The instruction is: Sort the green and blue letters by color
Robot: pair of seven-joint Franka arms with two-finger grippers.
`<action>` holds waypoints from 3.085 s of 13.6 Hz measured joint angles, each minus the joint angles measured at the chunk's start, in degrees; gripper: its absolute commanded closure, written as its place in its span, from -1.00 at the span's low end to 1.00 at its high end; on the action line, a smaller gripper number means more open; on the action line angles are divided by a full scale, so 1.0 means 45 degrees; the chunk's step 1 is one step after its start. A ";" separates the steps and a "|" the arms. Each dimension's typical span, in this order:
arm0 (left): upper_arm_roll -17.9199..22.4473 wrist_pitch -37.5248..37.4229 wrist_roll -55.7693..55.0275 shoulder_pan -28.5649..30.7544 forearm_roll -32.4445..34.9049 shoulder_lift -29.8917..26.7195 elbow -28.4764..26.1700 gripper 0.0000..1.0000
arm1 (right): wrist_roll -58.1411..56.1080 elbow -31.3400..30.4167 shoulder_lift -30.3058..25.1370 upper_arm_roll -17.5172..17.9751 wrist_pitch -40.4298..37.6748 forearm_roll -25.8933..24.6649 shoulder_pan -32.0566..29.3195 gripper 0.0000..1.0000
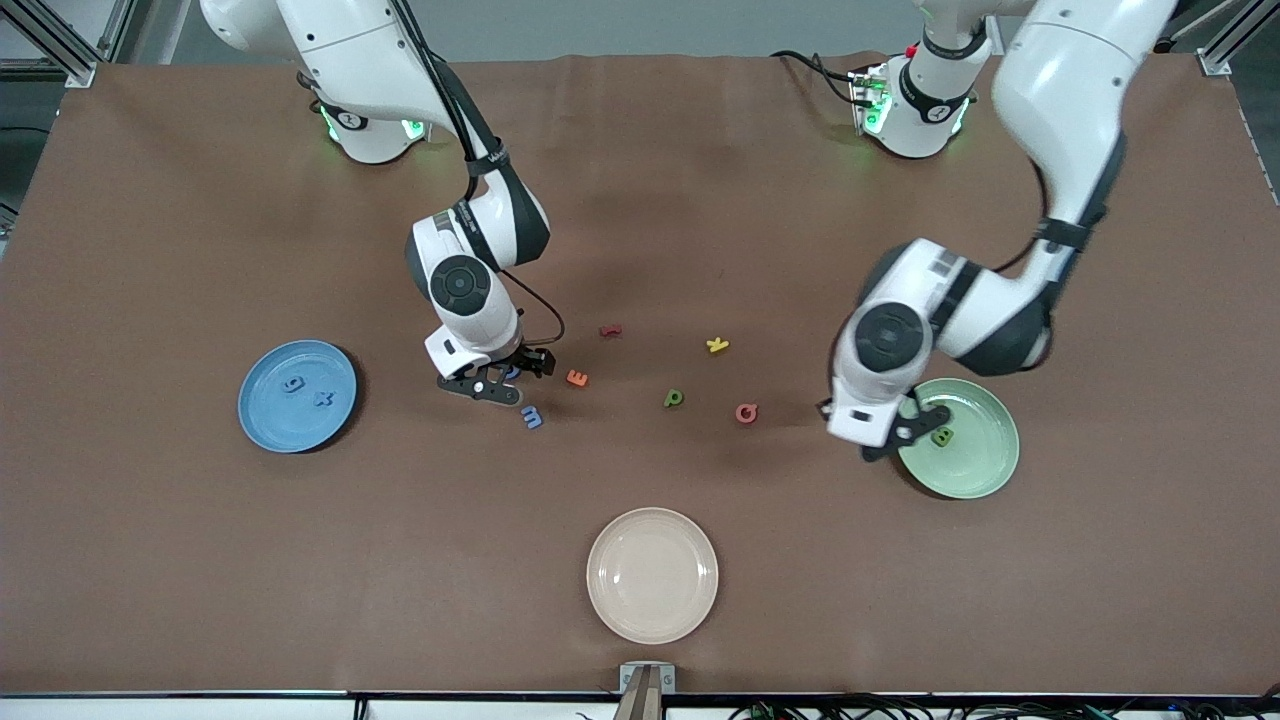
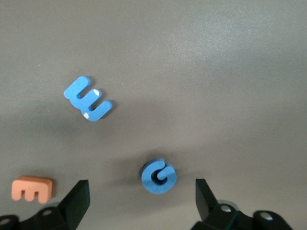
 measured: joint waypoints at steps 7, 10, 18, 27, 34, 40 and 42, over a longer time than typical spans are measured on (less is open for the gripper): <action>-0.0025 0.1319 0.2657 0.2608 0.0021 0.0016 -0.1222 -0.09 | 0.0025 -0.0235 0.0071 -0.0059 0.0057 0.0001 -0.0004 -0.17; -0.0027 0.1602 0.2965 0.2747 0.0139 0.0072 -0.1398 -1.00 | 0.0041 -0.0361 0.0072 -0.0075 0.0162 0.0111 -0.0007 -0.11; -0.1255 0.1718 0.1669 0.2560 0.0146 0.0031 -0.0926 -1.00 | 0.0069 -0.0399 0.0164 -0.0091 0.0481 0.0151 -0.0016 0.16; -0.1614 0.1784 -0.1485 -0.0525 0.0144 0.0464 -0.0152 -1.00 | 0.0035 -0.0378 0.0203 -0.0108 0.0562 0.0172 -0.0016 0.73; -0.1561 0.2198 -0.3672 -0.2387 0.0145 0.2136 0.1792 -1.00 | -0.4222 -0.0242 -0.1305 -0.0419 -0.1783 0.0166 -0.2069 0.74; -0.1490 0.3002 -0.4071 -0.3325 0.0145 0.2926 0.2461 -0.93 | -1.0329 -0.0507 -0.1648 -0.0467 -0.1925 0.0154 -0.5303 0.74; -0.1261 0.3003 -0.3988 -0.3704 0.0155 0.3027 0.2664 -0.89 | -1.2055 -0.0507 -0.1649 -0.0472 -0.1653 0.0149 -0.6347 0.74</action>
